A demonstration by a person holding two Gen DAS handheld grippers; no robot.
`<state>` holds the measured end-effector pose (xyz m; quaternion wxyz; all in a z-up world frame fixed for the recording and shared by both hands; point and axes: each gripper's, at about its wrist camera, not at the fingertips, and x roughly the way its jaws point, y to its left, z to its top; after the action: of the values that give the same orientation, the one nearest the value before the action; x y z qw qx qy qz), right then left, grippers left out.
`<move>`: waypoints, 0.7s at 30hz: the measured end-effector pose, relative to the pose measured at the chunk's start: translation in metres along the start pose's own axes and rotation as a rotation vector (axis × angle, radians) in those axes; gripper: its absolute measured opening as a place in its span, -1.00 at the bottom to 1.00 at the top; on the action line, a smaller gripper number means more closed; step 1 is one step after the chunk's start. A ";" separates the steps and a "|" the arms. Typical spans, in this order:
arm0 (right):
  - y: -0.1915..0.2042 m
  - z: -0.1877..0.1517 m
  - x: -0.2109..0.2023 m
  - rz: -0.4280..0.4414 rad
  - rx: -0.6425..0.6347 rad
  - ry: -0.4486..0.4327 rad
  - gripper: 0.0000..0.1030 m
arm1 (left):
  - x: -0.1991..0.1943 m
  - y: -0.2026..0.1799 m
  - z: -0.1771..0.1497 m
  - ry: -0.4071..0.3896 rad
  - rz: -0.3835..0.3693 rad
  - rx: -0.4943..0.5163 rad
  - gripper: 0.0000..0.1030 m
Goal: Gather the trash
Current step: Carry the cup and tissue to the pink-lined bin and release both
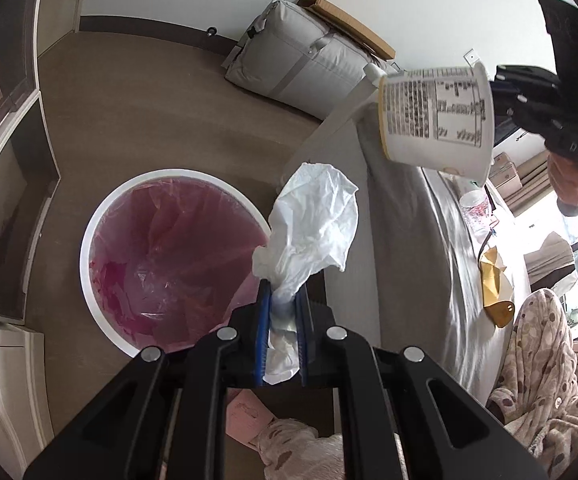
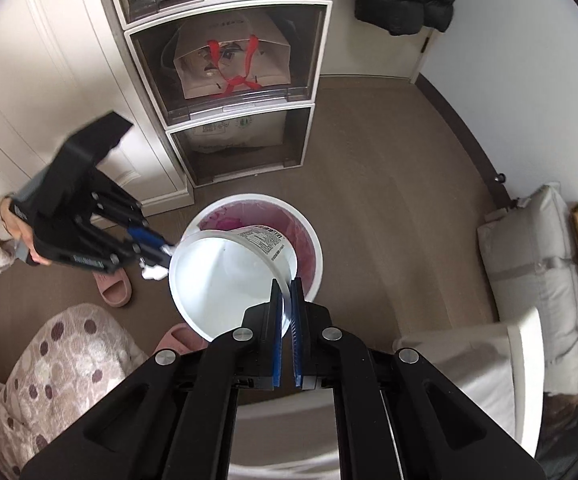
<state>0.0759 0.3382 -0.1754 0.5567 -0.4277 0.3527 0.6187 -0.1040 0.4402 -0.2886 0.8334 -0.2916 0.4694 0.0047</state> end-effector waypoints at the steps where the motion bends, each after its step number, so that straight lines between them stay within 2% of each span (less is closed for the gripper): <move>1: 0.000 0.006 0.006 0.015 -0.002 0.003 -0.93 | 0.005 0.006 0.000 0.005 0.008 -0.004 -0.78; 5: 0.009 0.024 0.031 0.047 -0.048 0.025 -0.92 | 0.021 0.031 -0.003 0.022 0.050 -0.016 -0.77; 7: 0.012 0.030 0.044 0.055 -0.069 0.037 -0.90 | 0.025 0.042 -0.004 0.022 0.041 -0.030 -0.68; 8: 0.014 0.034 0.050 0.061 -0.079 0.042 -0.84 | 0.027 0.047 -0.005 0.025 0.035 -0.038 -0.57; 9: 0.016 0.036 0.056 0.067 -0.087 0.048 -0.66 | 0.028 0.051 -0.006 0.030 0.024 -0.046 -0.47; 10: 0.017 0.038 0.062 0.067 -0.092 0.053 -0.54 | 0.030 0.053 -0.007 0.035 0.012 -0.054 -0.09; 11: 0.018 0.038 0.066 0.068 -0.095 0.056 -0.31 | 0.030 0.056 -0.008 0.033 -0.003 -0.062 0.39; 12: 0.019 0.038 0.070 0.075 -0.099 0.060 -0.22 | 0.029 0.056 -0.009 0.023 -0.018 -0.064 0.57; 13: 0.020 0.039 0.074 0.077 -0.105 0.064 -0.22 | 0.028 0.055 -0.009 0.007 -0.020 -0.057 0.73; 16: 0.020 0.040 0.079 0.062 -0.110 0.073 -0.16 | 0.027 0.049 -0.010 -0.008 0.025 -0.011 0.84; 18: 0.017 0.039 0.077 0.052 -0.089 0.064 0.10 | 0.030 0.046 -0.010 0.009 0.040 0.006 0.90; 20: 0.014 0.036 0.070 0.038 -0.071 0.042 0.25 | 0.035 0.045 -0.007 0.033 0.041 0.006 0.90; 21: 0.012 0.034 0.067 0.030 -0.067 0.034 0.25 | 0.037 0.044 -0.006 0.044 0.042 0.001 0.90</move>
<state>0.0579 0.3936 -0.2247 0.5268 -0.4513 0.3477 0.6308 -0.1011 0.4642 -0.3413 0.8228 -0.2811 0.4938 0.0157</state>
